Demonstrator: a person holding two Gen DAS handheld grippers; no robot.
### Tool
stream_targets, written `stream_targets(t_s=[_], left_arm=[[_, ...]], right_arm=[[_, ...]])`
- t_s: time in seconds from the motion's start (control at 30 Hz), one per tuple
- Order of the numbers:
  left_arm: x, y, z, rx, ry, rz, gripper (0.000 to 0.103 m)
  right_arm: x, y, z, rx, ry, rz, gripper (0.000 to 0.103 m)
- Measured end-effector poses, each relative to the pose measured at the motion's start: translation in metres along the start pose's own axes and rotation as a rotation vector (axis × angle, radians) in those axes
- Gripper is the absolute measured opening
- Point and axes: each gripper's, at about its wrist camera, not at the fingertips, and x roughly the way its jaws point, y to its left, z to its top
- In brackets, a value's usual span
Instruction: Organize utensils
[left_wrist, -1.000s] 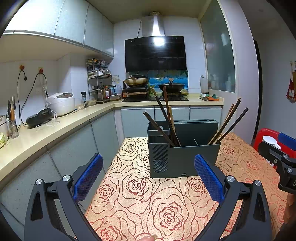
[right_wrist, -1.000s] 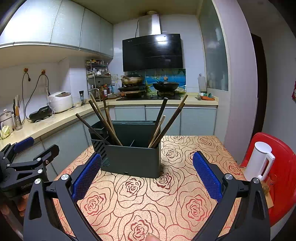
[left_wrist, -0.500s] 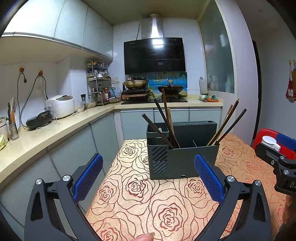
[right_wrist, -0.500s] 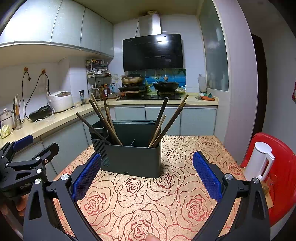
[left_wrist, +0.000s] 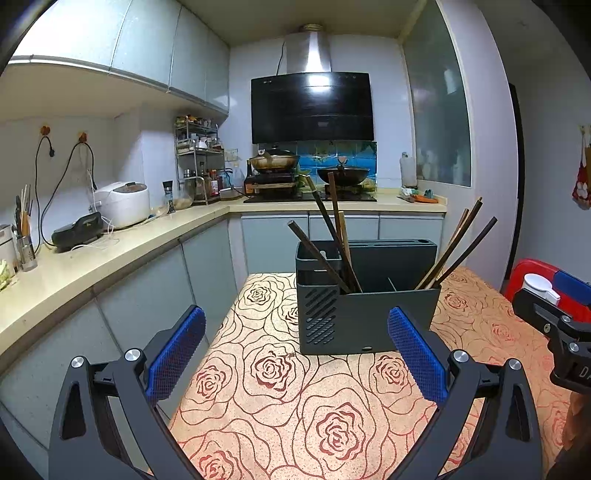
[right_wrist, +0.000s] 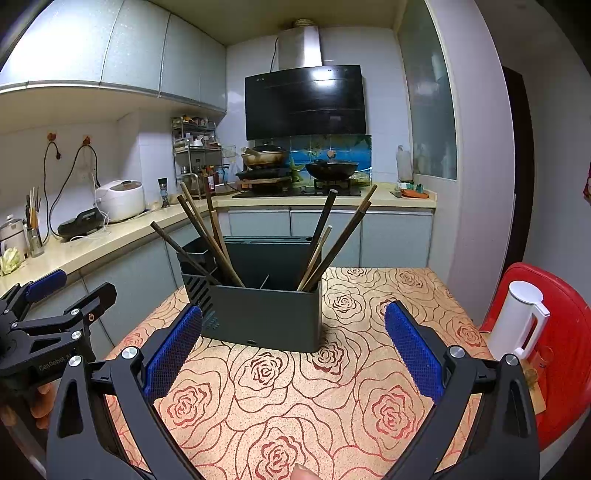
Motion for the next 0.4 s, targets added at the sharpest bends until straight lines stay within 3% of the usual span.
stream_targets(t_s=[0.4], left_arm=[[0.0025, 0.0025, 0.0001, -0.01, 0.01, -0.001, 0.096]], right_arm=[[0.0022, -0.001, -0.0012, 0.0, 0.006, 0.005, 0.096]])
